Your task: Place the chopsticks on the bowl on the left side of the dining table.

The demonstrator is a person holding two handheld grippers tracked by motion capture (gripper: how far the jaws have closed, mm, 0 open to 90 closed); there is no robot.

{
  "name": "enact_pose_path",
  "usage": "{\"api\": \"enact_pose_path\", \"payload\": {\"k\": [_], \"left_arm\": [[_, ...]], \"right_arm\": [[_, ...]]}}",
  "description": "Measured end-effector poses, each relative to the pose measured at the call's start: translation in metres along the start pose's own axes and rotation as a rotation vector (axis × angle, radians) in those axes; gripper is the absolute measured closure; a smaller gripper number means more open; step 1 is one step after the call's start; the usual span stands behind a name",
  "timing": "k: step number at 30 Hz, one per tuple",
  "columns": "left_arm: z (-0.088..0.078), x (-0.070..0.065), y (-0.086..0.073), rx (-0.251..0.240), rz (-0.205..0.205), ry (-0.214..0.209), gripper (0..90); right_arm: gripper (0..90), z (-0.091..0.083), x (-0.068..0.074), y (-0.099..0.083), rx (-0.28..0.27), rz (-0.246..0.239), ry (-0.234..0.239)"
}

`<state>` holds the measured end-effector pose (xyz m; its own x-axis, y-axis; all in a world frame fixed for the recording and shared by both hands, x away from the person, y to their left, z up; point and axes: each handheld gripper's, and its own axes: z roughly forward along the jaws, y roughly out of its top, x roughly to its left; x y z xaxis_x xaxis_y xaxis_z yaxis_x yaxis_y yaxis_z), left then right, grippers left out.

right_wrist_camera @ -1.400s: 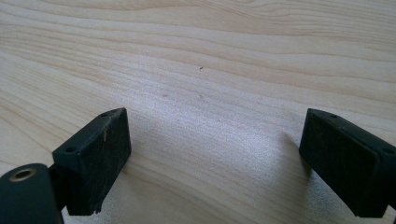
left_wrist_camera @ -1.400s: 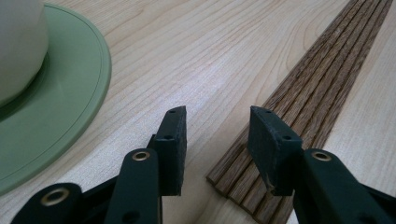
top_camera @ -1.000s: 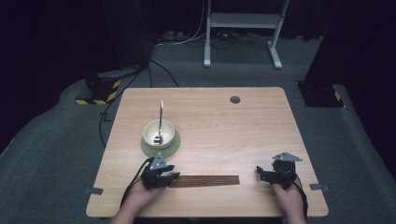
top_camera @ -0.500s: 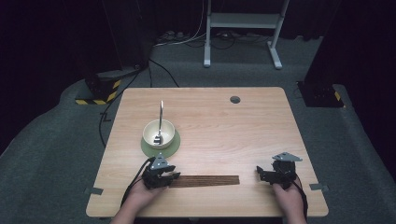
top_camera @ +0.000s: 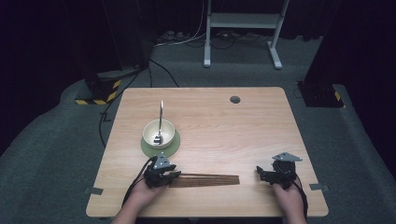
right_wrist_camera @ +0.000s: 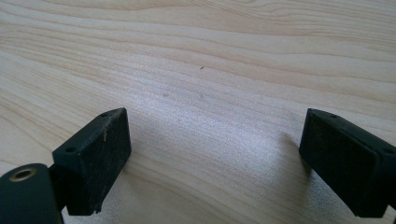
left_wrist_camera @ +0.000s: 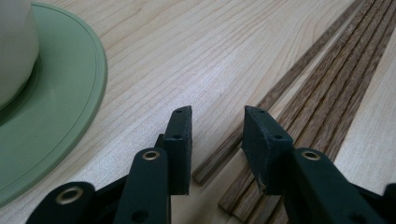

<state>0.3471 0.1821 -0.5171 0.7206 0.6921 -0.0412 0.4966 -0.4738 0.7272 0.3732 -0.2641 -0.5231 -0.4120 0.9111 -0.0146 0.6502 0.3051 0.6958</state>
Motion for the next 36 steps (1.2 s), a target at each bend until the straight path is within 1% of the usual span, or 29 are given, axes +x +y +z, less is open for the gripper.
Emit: {"api": "enact_pose_path", "payload": {"k": [2,3,6,7,8,9,12,13,14,16,17,18,19,21,23,26,32,33,36], "left_arm": [[0.001,-0.001,0.001,-0.001,0.005,-0.002,62.9],[0.003,-0.002,0.002,0.000,0.021,-0.008,62.9],[0.004,-0.002,0.003,0.000,0.020,-0.012,63.9],[0.005,-0.002,0.004,-0.002,0.016,-0.017,63.9],[0.006,-0.001,0.004,-0.001,0.007,-0.031,65.6],[0.006,-0.001,0.004,-0.001,0.007,-0.031,66.3],[0.007,0.000,0.004,-0.002,0.013,-0.040,68.5],[0.007,0.000,0.004,-0.001,0.014,-0.041,71.2],[0.007,0.001,0.004,-0.001,0.019,-0.042,71.2],[0.006,0.001,0.003,0.002,0.015,-0.046,73.0],[0.006,0.001,0.003,0.002,0.021,-0.048,73.7],[0.006,0.001,0.002,-0.001,0.021,-0.048,73.7],[0.005,0.001,0.002,-0.005,0.028,-0.046,74.1],[0.004,0.001,0.000,-0.006,0.024,-0.047,76.1],[0.002,0.002,-0.001,-0.010,0.028,-0.050,77.6],[-0.001,0.005,-0.005,-0.016,0.013,-0.049,79.0],[-0.004,0.009,-0.007,-0.012,0.012,-0.048,82.0],[-0.005,0.010,-0.007,-0.012,0.021,-0.044,82.7],[-0.005,0.010,-0.007,-0.009,0.018,-0.042,83.2]], "right_arm": [[8.8,0.000,0.000,0.000,0.000,0.000,0.000],[8.8,0.000,0.000,0.000,0.000,0.000,0.000],[8.8,0.000,0.000,0.000,0.001,0.002,0.001],[8.8,0.000,0.000,0.000,0.001,0.002,0.001],[8.8,0.000,0.000,0.000,0.000,-0.001,0.001],[8.8,0.000,0.000,0.000,0.000,-0.001,0.001],[8.8,0.000,0.001,0.000,0.002,0.006,0.003],[8.7,0.000,0.000,0.000,0.001,0.003,0.003],[8.7,0.000,0.000,0.000,0.001,0.003,0.003],[8.8,0.000,0.001,0.000,0.003,0.006,0.004],[8.8,0.000,0.001,0.000,0.002,0.006,0.003],[8.8,0.000,0.001,0.000,0.002,0.006,0.003],[8.8,0.000,0.001,0.000,0.003,0.006,0.004],[8.8,0.000,0.000,0.000,0.001,0.002,0.003],[8.8,0.000,0.001,0.000,0.003,0.006,0.004],[8.7,0.000,0.000,0.000,0.001,0.001,0.003],[8.7,0.000,0.000,0.000,0.001,0.001,0.003],[8.7,0.000,0.000,0.000,0.001,0.001,0.003],[8.7,0.000,0.000,0.000,0.001,0.001,0.002]]}}
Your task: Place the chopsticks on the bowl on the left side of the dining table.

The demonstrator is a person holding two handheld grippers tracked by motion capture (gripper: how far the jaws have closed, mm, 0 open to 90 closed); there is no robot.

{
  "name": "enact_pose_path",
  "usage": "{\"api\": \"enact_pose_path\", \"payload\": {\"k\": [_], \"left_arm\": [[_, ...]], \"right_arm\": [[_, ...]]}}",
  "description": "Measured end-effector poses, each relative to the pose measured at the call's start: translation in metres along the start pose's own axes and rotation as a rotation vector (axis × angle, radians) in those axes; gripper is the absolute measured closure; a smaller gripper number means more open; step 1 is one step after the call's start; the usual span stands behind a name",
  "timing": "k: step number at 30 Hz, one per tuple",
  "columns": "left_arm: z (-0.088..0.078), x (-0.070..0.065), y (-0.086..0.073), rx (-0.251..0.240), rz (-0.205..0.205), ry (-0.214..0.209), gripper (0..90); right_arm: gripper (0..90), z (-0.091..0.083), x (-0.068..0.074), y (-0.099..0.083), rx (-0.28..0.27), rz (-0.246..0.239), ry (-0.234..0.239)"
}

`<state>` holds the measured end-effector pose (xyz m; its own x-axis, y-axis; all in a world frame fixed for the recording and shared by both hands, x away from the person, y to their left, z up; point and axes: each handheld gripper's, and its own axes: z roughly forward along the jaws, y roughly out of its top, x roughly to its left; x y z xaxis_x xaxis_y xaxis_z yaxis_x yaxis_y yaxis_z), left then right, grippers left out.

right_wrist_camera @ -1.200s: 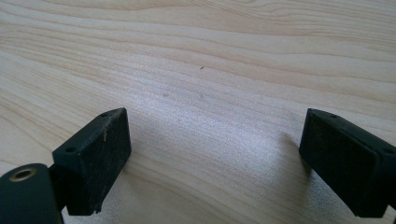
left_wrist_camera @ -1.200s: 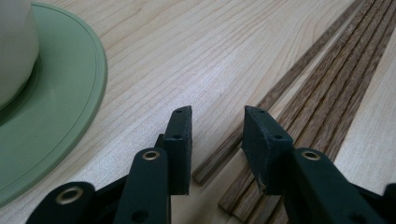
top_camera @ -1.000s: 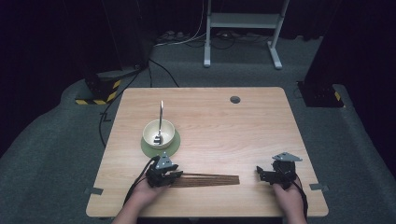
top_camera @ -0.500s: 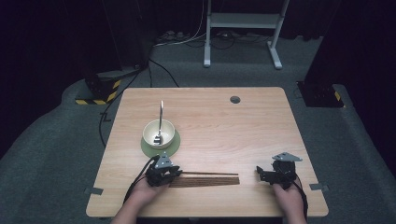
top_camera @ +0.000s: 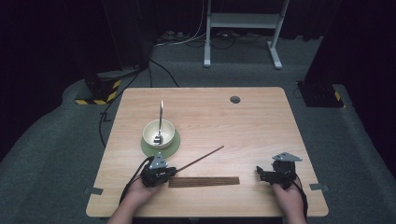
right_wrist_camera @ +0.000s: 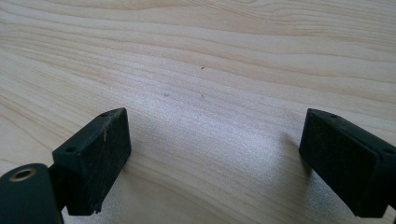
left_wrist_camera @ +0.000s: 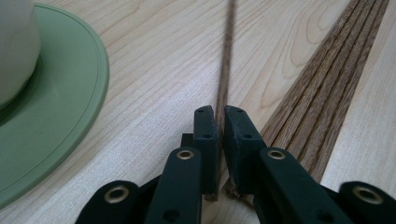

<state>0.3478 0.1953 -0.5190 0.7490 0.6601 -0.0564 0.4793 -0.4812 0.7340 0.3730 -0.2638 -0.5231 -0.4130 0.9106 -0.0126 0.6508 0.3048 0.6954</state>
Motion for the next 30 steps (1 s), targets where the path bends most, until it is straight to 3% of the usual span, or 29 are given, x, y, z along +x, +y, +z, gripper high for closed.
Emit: {"api": "enact_pose_path", "payload": {"k": [15,21,30], "left_arm": [[0.016,-0.007,0.012,0.000,0.019,0.058,73.2],[0.019,-0.010,0.014,-0.007,0.034,0.078,78.0],[0.019,-0.011,0.014,-0.007,0.035,0.066,83.5]], "right_arm": [[8.7,0.000,0.000,0.000,0.000,-0.001,0.001],[8.7,0.000,0.000,0.000,-0.001,-0.006,0.001],[8.8,0.000,0.000,0.000,0.000,-0.007,0.003]]}}
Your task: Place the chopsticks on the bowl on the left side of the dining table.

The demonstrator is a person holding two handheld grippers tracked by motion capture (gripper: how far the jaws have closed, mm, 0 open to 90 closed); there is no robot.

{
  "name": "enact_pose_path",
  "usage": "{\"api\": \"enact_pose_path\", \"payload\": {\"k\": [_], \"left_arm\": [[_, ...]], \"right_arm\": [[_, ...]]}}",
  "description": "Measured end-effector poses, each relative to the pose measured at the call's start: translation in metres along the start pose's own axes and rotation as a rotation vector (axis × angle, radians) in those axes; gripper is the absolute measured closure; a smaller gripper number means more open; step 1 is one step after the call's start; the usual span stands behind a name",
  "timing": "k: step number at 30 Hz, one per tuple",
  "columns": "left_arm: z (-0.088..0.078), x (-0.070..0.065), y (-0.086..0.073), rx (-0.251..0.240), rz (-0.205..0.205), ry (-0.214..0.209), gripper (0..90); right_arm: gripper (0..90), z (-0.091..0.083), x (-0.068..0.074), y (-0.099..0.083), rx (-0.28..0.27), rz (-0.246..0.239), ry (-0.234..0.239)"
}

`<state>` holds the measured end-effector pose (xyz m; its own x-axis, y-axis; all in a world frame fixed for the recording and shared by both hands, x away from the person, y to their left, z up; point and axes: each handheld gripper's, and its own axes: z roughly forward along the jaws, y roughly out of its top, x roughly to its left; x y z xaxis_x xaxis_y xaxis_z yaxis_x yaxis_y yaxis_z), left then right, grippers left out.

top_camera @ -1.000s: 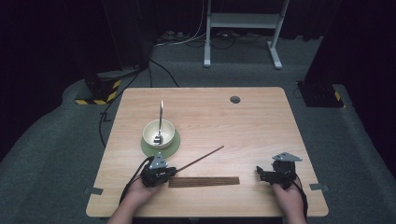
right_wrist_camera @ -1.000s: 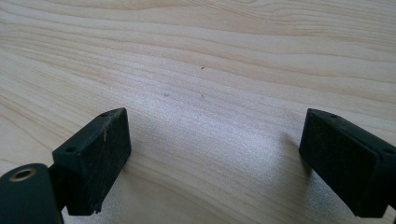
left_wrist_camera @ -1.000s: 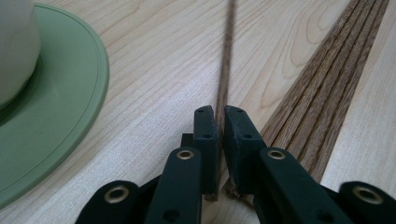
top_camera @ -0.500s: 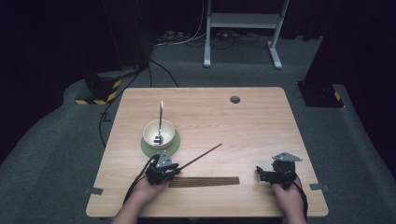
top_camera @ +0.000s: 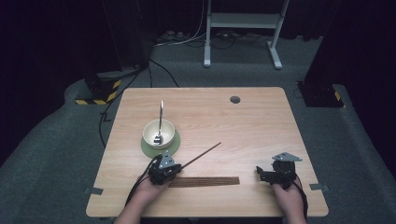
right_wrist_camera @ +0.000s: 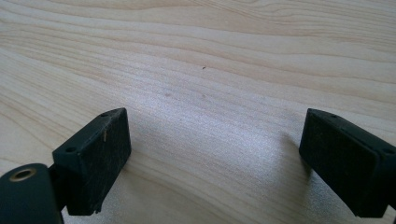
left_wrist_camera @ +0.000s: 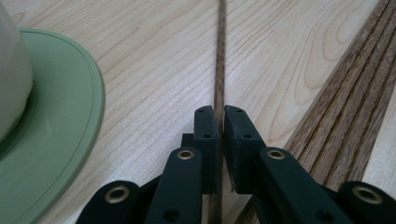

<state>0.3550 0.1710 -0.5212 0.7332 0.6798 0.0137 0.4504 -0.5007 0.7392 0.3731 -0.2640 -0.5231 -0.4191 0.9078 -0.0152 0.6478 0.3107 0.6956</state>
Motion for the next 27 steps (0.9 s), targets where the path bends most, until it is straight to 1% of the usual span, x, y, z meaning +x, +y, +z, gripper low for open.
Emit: {"api": "enact_pose_path", "payload": {"k": [1,7,10,11,13,14,15,17,18,20,22,24,25,27], "left_arm": [[0.000,0.000,0.000,-0.001,-0.007,-0.002,83.5],[0.000,0.001,0.000,-0.002,-0.002,-0.004,84.1],[-0.002,0.004,0.000,-0.004,-0.027,-0.020,84.2],[-0.003,0.005,0.000,-0.012,-0.035,-0.023,84.2],[-0.006,0.006,0.001,-0.032,-0.034,-0.029,84.2],[-0.007,0.006,0.001,-0.038,-0.029,-0.031,84.3],[-0.008,0.006,0.001,-0.041,-0.035,-0.031,84.3],[-0.011,0.006,0.002,-0.055,-0.034,-0.035,84.4],[-0.012,0.006,0.002,-0.058,-0.042,-0.035,84.4],[-0.016,0.006,0.002,-0.063,-0.031,-0.031,84.4],[-0.018,0.006,0.001,-0.073,-0.042,-0.032,84.4],[-0.023,0.008,0.001,-0.089,-0.041,-0.031,84.4],[-0.023,0.008,0.001,-0.089,-0.041,-0.031,84.4],[-0.027,0.011,-0.001,-0.103,-0.054,-0.030,84.4]], "right_arm": [[8.8,0.000,0.000,0.000,0.000,0.000,0.000],[8.7,0.000,0.000,0.000,0.000,0.000,0.001],[8.8,0.000,0.000,0.000,0.000,0.000,0.001],[8.7,0.000,0.000,0.000,0.000,0.000,0.001],[8.7,0.000,0.000,0.000,0.000,0.001,0.001],[8.8,0.000,0.000,0.000,0.000,0.001,0.001],[8.7,0.000,0.000,0.000,0.000,0.001,0.001],[8.8,0.000,0.001,0.000,0.002,0.006,0.002],[8.8,0.000,0.001,0.000,0.002,0.006,0.002],[8.8,0.000,0.001,0.000,0.004,0.009,0.006],[8.8,0.000,0.001,0.000,0.005,0.009,0.006],[8.8,0.000,0.001,0.000,0.005,0.008,0.008],[8.8,0.000,0.001,0.000,0.005,0.008,0.008],[8.8,0.000,0.001,0.000,0.002,0.008,0.006]]}}
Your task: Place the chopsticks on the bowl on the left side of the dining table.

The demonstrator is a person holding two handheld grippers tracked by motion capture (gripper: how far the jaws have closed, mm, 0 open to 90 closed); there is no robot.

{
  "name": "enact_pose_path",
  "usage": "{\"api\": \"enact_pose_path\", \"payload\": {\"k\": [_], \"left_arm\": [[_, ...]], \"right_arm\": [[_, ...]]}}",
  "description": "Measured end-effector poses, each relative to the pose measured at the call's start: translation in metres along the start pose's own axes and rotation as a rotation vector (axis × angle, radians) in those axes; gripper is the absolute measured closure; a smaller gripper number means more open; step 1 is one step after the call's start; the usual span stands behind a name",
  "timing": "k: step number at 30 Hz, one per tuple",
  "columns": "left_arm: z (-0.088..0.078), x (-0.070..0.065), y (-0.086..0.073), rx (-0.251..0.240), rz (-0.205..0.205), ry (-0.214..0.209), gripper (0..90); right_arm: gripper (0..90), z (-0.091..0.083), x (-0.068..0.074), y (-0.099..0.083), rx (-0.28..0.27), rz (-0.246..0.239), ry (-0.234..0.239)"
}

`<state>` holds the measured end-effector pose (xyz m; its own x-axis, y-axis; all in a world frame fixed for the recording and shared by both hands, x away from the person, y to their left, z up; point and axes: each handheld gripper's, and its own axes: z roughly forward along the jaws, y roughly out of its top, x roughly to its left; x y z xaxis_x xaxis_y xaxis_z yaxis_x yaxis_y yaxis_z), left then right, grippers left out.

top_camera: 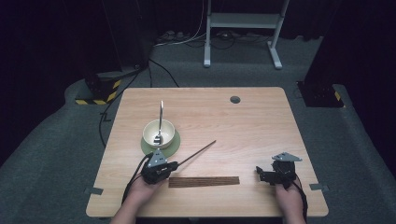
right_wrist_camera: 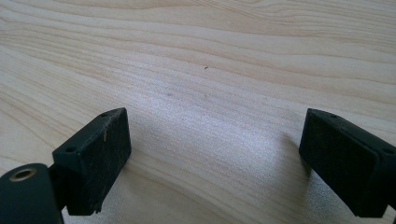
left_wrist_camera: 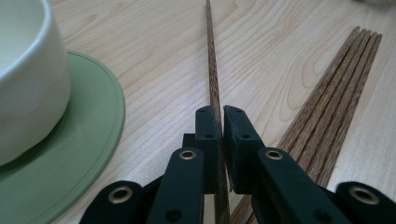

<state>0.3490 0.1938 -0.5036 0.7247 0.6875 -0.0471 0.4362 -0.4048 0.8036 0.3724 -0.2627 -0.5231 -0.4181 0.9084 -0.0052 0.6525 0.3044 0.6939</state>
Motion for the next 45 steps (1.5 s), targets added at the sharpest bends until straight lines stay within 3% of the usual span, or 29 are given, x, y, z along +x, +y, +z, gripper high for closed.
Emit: {"api": "enact_pose_path", "payload": {"k": [14,33,39,45], "left_arm": [[-0.021,0.012,0.000,-0.048,-0.037,0.019,84.4],[-0.053,0.027,0.022,-0.139,-0.045,0.058,84.5],[-0.063,0.038,0.030,-0.173,-0.055,0.080,84.5],[-0.068,0.048,0.031,-0.175,-0.060,0.107,84.5]], "right_arm": [[8.8,0.000,0.001,0.000,-0.005,0.008,-0.003],[8.8,0.000,0.000,0.000,0.001,-0.001,0.001],[8.8,0.000,0.000,0.000,0.002,-0.001,0.002],[8.8,0.000,0.000,0.000,0.002,-0.001,0.003]]}}
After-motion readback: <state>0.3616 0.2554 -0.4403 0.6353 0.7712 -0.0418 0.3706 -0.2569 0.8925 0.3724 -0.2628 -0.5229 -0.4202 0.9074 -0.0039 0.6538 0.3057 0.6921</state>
